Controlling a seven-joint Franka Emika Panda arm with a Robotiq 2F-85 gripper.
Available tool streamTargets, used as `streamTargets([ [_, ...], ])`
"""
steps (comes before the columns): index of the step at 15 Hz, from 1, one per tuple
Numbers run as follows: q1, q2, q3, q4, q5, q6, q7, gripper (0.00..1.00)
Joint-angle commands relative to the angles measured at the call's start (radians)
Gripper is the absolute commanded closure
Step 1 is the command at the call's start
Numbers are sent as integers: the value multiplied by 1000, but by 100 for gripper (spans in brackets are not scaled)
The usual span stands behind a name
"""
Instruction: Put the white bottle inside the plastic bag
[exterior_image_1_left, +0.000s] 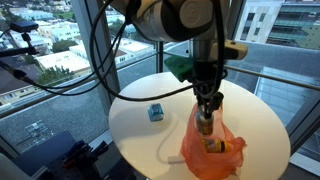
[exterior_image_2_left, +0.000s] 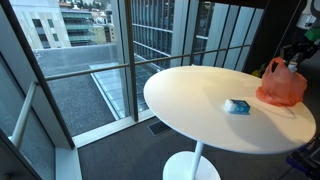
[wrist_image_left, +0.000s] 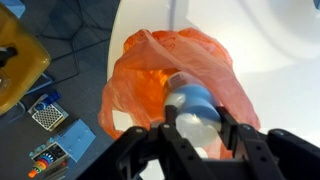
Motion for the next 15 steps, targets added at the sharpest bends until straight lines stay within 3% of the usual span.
streamTargets([
  [1,6,13,5,-24,39,31,-34,81],
  [15,45,83,44,-87,125,38,-143,81],
])
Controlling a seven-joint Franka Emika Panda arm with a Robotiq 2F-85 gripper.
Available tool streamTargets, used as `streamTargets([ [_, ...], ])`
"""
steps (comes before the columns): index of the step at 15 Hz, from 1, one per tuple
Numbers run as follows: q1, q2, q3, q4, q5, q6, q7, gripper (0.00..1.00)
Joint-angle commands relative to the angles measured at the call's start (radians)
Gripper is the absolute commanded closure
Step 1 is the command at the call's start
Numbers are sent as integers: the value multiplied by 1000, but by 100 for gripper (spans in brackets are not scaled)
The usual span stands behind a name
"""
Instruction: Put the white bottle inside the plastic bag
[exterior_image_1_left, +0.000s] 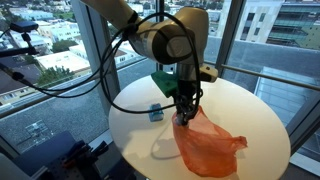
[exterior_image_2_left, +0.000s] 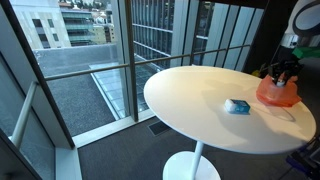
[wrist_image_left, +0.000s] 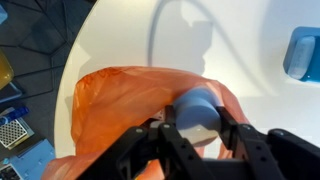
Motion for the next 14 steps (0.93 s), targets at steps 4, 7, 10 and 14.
streamTargets([
  [4,1,25,5,-12,31,14,-61,81],
  [7,1,32,4,-12,28,13,-72,50],
  [10,3,28,5,-14,25,12,-75,16],
  [14,5,19,7,-15,24,8,-84,0],
])
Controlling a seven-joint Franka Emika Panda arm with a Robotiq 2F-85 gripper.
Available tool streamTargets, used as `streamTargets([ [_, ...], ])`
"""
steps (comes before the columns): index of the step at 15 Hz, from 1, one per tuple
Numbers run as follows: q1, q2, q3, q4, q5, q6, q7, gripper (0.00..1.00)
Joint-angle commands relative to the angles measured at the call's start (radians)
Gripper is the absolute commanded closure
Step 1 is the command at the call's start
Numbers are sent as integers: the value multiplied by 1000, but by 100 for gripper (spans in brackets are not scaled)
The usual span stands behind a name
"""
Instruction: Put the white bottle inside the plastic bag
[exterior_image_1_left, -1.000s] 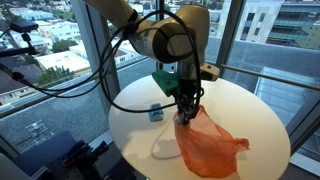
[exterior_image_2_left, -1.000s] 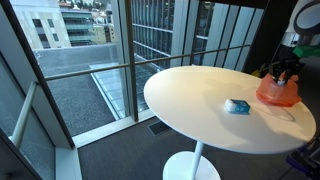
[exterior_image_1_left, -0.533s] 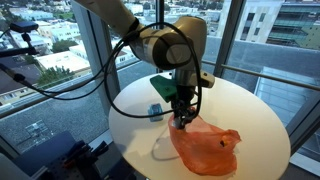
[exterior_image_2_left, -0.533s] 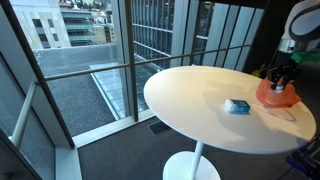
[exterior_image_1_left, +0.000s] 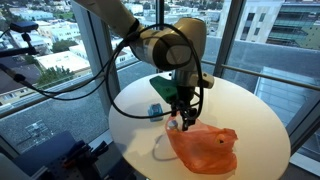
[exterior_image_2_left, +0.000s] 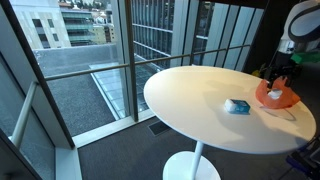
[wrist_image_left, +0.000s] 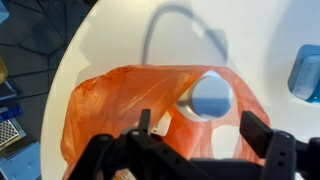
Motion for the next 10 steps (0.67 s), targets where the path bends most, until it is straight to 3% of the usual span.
streamTargets([
  [1,1,-21,3,-10,19,8,-36,0],
  [10,5,-36,24,-5,66,58,-70,0],
])
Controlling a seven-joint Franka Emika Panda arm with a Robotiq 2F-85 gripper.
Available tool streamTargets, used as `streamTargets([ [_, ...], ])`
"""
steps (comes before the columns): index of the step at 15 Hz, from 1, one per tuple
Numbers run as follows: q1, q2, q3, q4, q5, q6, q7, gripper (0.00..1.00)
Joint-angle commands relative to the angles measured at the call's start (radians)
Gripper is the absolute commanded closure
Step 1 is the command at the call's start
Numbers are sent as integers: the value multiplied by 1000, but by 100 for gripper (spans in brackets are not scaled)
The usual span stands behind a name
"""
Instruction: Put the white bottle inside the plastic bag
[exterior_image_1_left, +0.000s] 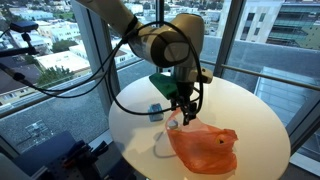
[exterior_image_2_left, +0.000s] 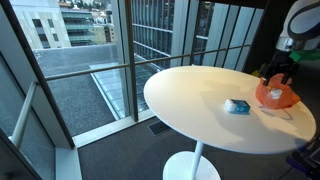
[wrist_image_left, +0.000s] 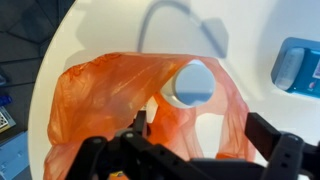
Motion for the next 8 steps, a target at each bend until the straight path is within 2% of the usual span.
streamTargets([
  [1,4,-21,12,-3,49,37,-42,0],
  [8,35,-24,39,2,53,44,-43,0],
])
